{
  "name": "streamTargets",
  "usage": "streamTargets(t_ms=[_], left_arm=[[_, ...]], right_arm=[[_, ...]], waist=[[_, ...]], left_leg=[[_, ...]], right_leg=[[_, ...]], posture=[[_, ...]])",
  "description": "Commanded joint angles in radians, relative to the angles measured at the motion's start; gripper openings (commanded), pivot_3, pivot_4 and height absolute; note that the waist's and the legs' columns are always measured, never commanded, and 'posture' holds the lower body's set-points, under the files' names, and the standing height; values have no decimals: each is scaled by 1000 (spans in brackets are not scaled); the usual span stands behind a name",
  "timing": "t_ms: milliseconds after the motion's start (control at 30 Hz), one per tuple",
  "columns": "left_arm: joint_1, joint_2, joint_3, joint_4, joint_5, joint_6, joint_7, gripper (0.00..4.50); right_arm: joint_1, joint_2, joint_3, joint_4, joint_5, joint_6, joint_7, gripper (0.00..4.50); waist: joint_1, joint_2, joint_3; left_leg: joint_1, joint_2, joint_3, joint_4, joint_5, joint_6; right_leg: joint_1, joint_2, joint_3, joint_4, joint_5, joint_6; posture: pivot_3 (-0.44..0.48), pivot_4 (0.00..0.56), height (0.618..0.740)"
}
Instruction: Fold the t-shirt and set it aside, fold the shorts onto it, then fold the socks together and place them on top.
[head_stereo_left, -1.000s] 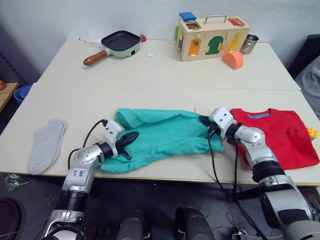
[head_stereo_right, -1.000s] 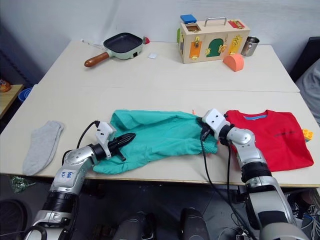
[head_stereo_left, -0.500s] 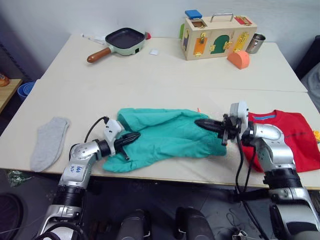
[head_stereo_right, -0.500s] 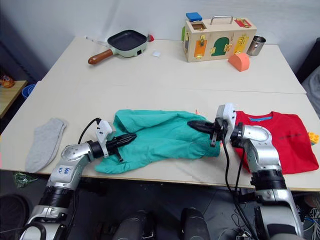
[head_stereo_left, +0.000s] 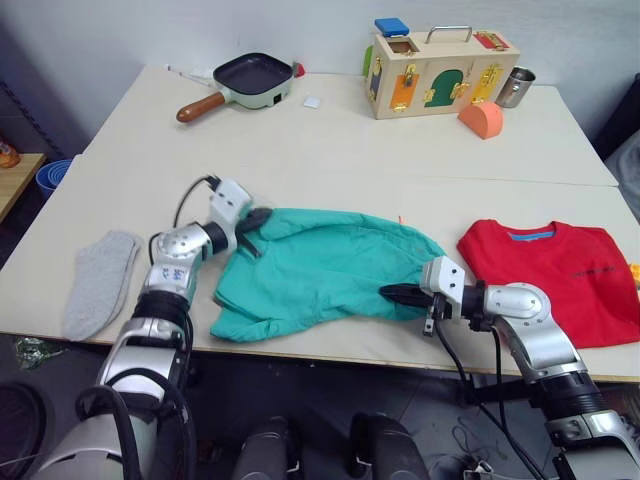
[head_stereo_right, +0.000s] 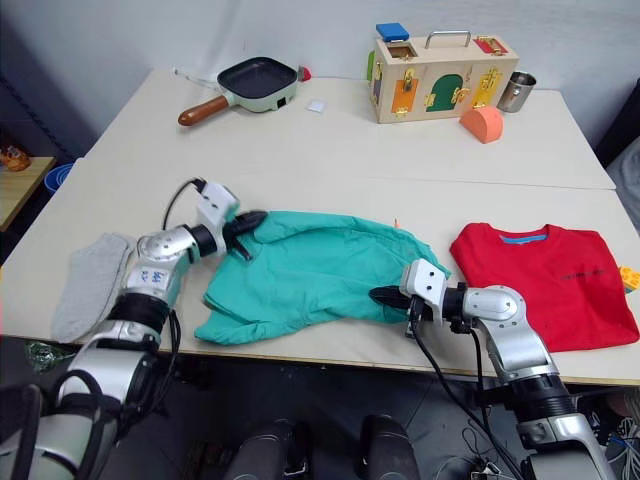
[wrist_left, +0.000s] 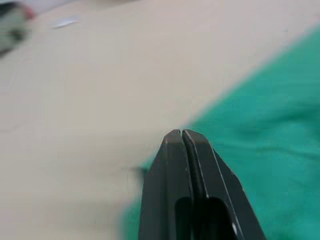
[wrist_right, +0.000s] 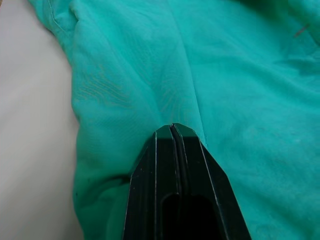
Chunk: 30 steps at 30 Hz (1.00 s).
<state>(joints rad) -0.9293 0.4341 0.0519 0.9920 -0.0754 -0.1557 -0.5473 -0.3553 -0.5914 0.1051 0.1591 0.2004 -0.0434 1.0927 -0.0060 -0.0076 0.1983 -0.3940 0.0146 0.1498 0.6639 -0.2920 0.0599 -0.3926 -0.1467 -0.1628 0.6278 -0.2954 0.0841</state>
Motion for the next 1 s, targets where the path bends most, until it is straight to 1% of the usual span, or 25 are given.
streamTargets(t_ms=[33,133,200,267,300,367,467,500,567,667,733,800,900,1000], left_arm=[[-58,45,90,92,-33,-50,97,45],[-69,56,116,95,-51,-84,38,45],[-53,50,137,21,-117,-109,-128,45],[11,48,96,-142,-183,-104,-374,45],[49,56,55,-216,-184,-90,-463,45],[112,65,-8,-326,-180,-56,-576,45],[184,54,-107,-426,-134,-7,-643,45],[194,49,-127,-438,-120,2,-645,45],[186,23,-168,-402,-59,-16,-596,45],[119,-26,-187,-260,30,-38,-438,45],[66,-41,-186,-155,81,-64,-329,45],[6,-50,-161,-41,105,-74,-205,45],[-71,-49,-105,88,97,-85,-50,45],[-118,-48,-34,157,60,-98,36,45]], right_arm=[[2,18,-28,-29,20,-9,-32,0],[1,28,-33,-46,34,2,-45,0],[-1,32,-35,-61,44,2,-48,0],[0,32,-35,-71,51,6,-50,0],[0,32,-34,-73,53,9,-49,0],[1,33,-32,-75,55,11,-48,0],[2,37,-26,-73,55,10,-46,0],[2,38,-24,-72,55,10,-46,0],[1,40,-21,-73,57,11,-43,0],[-1,41,-18,-77,57,15,-39,0],[-3,41,-19,-82,58,20,-38,0],[-3,38,-20,-89,62,25,-32,0],[3,32,-25,-100,67,29,-23,0],[13,26,-28,-110,72,31,-19,0]], waist=[[-2,0,0],[-2,-1,0],[1,-1,0],[3,-1,0],[3,-1,0],[3,-1,0],[1,-1,0],[1,-1,0],[2,-1,0],[5,-1,0],[4,-1,0],[4,-1,0],[1,-1,0],[2,-1,0]], left_leg=[[0,0,0,0,0,0],[0,0,0,0,0,0],[-1,0,0,0,0,0],[-4,0,-2,2,0,0],[-5,0,-2,2,0,0],[-6,-1,-2,3,0,0],[-6,0,-2,3,0,0],[-6,0,-2,3,0,0],[-6,1,-2,3,0,0],[-6,1,-2,4,0,0],[-7,1,-3,4,1,0],[-7,1,-3,4,1,0],[-8,1,-3,3,1,0],[-8,1,-3,3,1,0]], right_leg=[[0,0,0,0,0,0],[0,0,0,1,0,0],[0,1,0,0,0,0],[-1,1,-2,0,0,0],[-2,1,-2,0,0,1],[-2,3,-2,0,0,1],[-2,8,-1,0,0,1],[-2,9,0,0,0,1],[-2,11,1,0,0,1],[-2,11,1,0,0,1],[-2,10,1,0,1,1],[-3,5,0,0,1,1],[-4,4,0,0,1,1],[-4,4,-1,-1,1,1]], posture=[[0,150,740],[0,150,740],[0,150,740],[0,150,740],[0,150,740],[0,150,740],[0,150,740],[0,150,740],[0,150,740],[0,150,740],[0,150,740],[0,150,740],[0,150,740],[0,150,740]])
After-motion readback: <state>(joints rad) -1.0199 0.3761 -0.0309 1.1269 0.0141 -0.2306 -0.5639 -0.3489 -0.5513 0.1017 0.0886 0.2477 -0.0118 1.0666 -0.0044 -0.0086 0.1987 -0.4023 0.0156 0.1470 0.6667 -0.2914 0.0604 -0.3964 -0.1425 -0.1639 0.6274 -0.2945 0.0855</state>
